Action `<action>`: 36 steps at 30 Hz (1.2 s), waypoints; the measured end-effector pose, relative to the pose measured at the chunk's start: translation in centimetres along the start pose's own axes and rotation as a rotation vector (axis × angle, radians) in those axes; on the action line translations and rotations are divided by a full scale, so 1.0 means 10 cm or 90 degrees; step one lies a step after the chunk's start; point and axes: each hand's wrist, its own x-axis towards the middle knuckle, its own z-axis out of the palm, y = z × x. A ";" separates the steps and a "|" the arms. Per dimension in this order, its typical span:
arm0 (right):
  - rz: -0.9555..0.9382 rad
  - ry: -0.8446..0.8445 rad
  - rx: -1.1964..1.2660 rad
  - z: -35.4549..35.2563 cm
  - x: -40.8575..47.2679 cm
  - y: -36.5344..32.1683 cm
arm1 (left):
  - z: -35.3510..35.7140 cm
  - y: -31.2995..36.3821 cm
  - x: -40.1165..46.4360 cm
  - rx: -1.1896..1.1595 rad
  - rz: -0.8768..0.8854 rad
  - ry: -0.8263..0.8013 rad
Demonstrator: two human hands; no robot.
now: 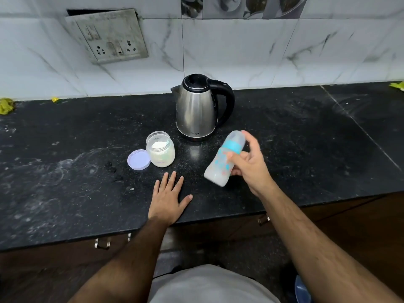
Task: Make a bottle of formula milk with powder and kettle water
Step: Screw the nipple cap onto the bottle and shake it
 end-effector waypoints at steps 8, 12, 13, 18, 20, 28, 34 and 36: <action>-0.017 0.020 0.010 -0.03 -0.01 -0.01 | 0.00 0.01 -0.02 0.008 0.000 -0.007; -0.029 0.127 0.088 -0.08 0.09 -0.04 | -0.01 0.01 0.00 -0.004 0.003 -0.003; -0.024 0.109 0.083 -0.07 0.09 -0.04 | -0.01 0.01 0.00 -0.005 0.004 -0.001; -0.018 0.066 0.046 -0.03 0.03 -0.01 | 0.00 0.00 -0.02 -0.001 0.003 -0.002; -0.024 0.129 0.088 -0.06 0.08 -0.03 | -0.01 0.01 -0.01 -0.005 0.005 0.000; -0.025 0.122 0.090 -0.06 0.12 -0.10 | -0.01 0.01 0.00 0.002 0.007 0.004; 0.003 -0.010 -0.013 -0.01 0.01 -0.10 | 0.00 0.00 -0.01 0.002 0.005 0.005; -0.012 0.055 0.046 -0.02 0.05 -0.10 | 0.01 0.00 -0.02 0.000 0.005 0.006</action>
